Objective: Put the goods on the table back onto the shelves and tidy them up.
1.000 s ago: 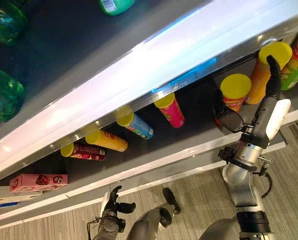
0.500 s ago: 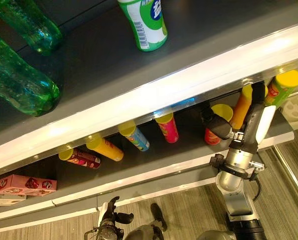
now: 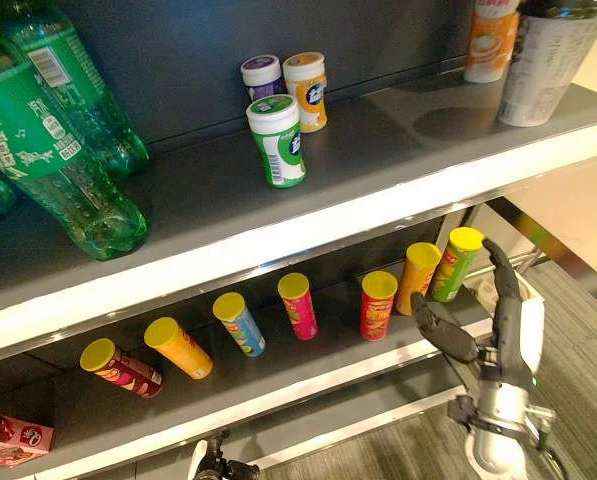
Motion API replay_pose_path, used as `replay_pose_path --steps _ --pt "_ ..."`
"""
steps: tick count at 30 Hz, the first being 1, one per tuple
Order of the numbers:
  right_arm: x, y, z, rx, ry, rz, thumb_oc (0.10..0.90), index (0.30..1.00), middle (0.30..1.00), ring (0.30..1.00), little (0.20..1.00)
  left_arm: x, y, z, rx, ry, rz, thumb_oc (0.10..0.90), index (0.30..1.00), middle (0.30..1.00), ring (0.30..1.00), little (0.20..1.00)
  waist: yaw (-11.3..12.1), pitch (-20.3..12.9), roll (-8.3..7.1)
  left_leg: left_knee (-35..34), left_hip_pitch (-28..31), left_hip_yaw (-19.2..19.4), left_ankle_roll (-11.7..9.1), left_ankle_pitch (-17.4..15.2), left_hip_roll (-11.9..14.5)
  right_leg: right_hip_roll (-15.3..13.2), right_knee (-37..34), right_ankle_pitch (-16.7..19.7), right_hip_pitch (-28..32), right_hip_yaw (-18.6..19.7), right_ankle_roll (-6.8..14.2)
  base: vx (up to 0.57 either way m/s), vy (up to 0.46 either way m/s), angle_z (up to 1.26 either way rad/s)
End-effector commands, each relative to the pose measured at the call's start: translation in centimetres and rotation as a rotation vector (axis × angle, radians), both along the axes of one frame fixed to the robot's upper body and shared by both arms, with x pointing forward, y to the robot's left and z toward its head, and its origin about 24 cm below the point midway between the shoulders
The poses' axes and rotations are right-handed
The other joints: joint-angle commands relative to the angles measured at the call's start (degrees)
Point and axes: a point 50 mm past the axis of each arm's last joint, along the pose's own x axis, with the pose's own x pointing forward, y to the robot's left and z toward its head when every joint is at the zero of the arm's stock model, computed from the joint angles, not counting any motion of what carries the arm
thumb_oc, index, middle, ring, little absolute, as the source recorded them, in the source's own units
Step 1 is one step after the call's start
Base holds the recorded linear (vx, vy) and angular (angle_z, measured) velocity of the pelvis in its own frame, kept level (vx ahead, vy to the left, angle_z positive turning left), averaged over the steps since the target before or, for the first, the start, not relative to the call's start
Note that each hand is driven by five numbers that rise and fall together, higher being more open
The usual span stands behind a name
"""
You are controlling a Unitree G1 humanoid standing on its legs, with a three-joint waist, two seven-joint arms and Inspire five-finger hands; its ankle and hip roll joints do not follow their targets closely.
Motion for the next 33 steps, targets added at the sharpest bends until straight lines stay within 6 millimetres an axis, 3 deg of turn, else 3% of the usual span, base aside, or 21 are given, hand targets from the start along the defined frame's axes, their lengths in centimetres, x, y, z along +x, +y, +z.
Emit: replay_pose_path --steps 1,4,6,7,8,9,10,12,13,18,22,26,28,33 --pt "1.0 -2.2 3.1 -0.126 -0.142 0.013 0.8 0.9 0.9 0.9 0.9 3.6 1.3 1.3 0.036 -0.119 0.008 0.8 0.9 0.9 0.9 0.9 -1.1 -1.0 2.45 0.6 2.9 -1.3 -2.7 -4.4 7.0 1.4 -2.7 7.1 -0.5 2.0 -4.6 -0.07 -0.07 -0.03" --pt "-1.8 -6.0 -1.3 -0.188 0.139 -0.125 0.8 0.9 0.9 0.9 0.9 4.8 1.1 2.0 0.028 -0.177 -0.04 0.8 0.9 0.9 0.9 0.9 -2.4 -1.0 2.46 0.6 2.8 -1.1 -2.9 -4.0 7.4 1.9 -2.7 7.0 -0.4 2.6 -4.7 -0.07 -0.064 -0.02" --pt "-5.1 -7.7 -5.8 -0.21 0.427 -0.188 0.8 0.9 0.9 0.9 0.9 4.9 1.1 2.2 0.03 -0.19 -0.062 0.8 0.9 0.9 0.9 0.9 -3.2 -1.1 2.52 0.6 3.0 -0.9 -3.2 -4.0 7.7 2.2 -2.7 6.9 -0.2 3.2 -4.9 -0.07 -0.07 -0.04" --pt "-8.9 -8.6 -9.7 -0.139 0.665 -0.311 0.8 0.9 0.9 0.9 0.9 4.7 0.6 2.1 0.013 -0.186 -0.094 0.8 0.9 0.9 0.9 0.9 -3.9 -1.5 2.45 0.6 3.0 -0.9 -3.4 -3.7 8.0 2.8 -2.7 7.0 -0.4 3.9 -5.1 -0.08 -0.093 -0.02" --pt "-11.0 -8.7 -11.3 -0.077 0.77 -0.379 0.8 0.9 0.9 0.9 0.9 4.7 0.7 2.3 0.005 -0.198 -0.099 0.8 0.9 0.9 0.9 0.9 -4.2 -1.7 2.42 0.6 3.1 -1.0 -3.4 -3.6 8.1 2.9 -2.7 7.1 -0.4 4.0 -5.2 -0.09 -0.12 -0.02" --pt "-14.8 -7.9 -13.9 0.067 0.95 -0.516 0.8 0.9 0.9 0.9 0.9 3.8 0.6 2.1 -0.016 -0.187 -0.102 0.8 0.9 0.9 0.9 0.9 -4.4 -1.9 2.53 0.6 3.0 -1.2 -3.5 -3.4 8.2 3.4 -2.7 7.1 -0.5 4.4 -5.4 -0.05 -0.071 -0.03" --pt "-14.8 -7.9 -13.9 0.068 0.95 -0.516 0.8 0.9 0.9 0.9 0.9 3.8 0.6 2.1 -0.016 -0.187 -0.102 0.8 0.9 0.9 0.9 0.9 -4.4 -2.0 2.55 0.6 3.0 -1.2 -3.5 -3.4 8.3 3.4 -2.7 7.1 -0.5 4.4 -5.4 -0.05 -0.067 -0.05" --pt "-17.4 -7.5 -15.2 0.143 1.069 -0.607 0.8 0.9 0.9 0.9 0.9 3.4 0.7 2.2 -0.036 -0.187 -0.09 0.8 0.9 0.9 0.9 0.9 -4.6 -2.1 2.94 0.6 2.8 -1.2 -3.8 -3.1 8.6 3.6 -2.7 6.9 -0.4 4.4 -5.7 -0.05 -0.065 -0.03" --pt "-18.6 -6.8 -15.9 0.134 1.19 -0.543 0.8 0.9 0.9 0.9 0.9 3.2 0.8 2.4 -0.041 -0.194 -0.11 0.8 0.9 0.9 0.9 0.9 -4.2 -1.8 3.14 0.6 2.6 -1.6 -4.1 -2.7 9.0 4.0 -2.7 6.4 0.0 4.1 -5.9 -0.06 -0.07 -0.04" --pt "-21.1 -6.3 -16.6 0.262 1.342 -0.579 0.8 0.9 0.9 0.9 0.9 1.9 1.2 2.5 -0.086 -0.175 -0.114 0.8 0.9 0.9 0.9 0.9 -3.6 -0.8 3.55 0.6 2.3 -2.0 -4.6 -1.6 10.0 4.9 -2.7 5.6 0.8 3.2 -6.5 -0.07 -0.078 0.01" --pt "-21.5 -6.5 -16.6 0.288 1.392 -0.567 0.8 0.9 0.9 0.9 0.9 1.2 0.7 2.9 -0.131 -0.162 -0.205 0.8 0.9 0.9 0.9 0.9 -4.1 0.2 4.22 0.6 1.8 -1.6 -5.4 0.0 11.7 6.3 -2.5 4.7 1.1 2.9 -7.1 -0.07 -0.1 0.05" --pt "-20.6 -6.9 -16.6 0.271 1.425 -0.494 0.8 0.9 0.9 0.9 0.9 2.8 -1.4 3.7 -0.222 -0.171 -0.404 0.8 0.9 0.9 0.9 0.9 -6.9 1.1 4.76 0.6 0.9 -0.8 -7.0 2.1 14.5 8.9 -1.9 3.5 0.7 3.3 -8.0 -0.07 -0.122 0.22" --pt "-19.6 -6.8 -16.7 0.241 1.444 -0.409 0.8 0.9 0.9 0.9 0.9 5.8 -4.6 5.2 -0.29 -0.247 -0.572 0.8 0.9 0.9 0.9 0.9 -9.2 1.1 4.34 0.6 0.8 0.2 -8.0 2.8 15.9 10.1 -2.0 3.4 0.3 4.0 -8.4 -0.03 -0.125 0.04" --pt "-19.7 -6.6 -16.7 0.232 1.452 -0.376 0.8 0.9 0.9 0.9 0.9 8.0 -7.6 6.7 -0.334 -0.323 -0.696 0.8 0.9 0.9 0.9 0.9 -10.6 1.3 3.91 0.6 1.4 1.3 -8.4 2.7 16.4 10.4 -2.2 3.5 0.4 4.2 -8.5 0.0 -0.023 0.0"
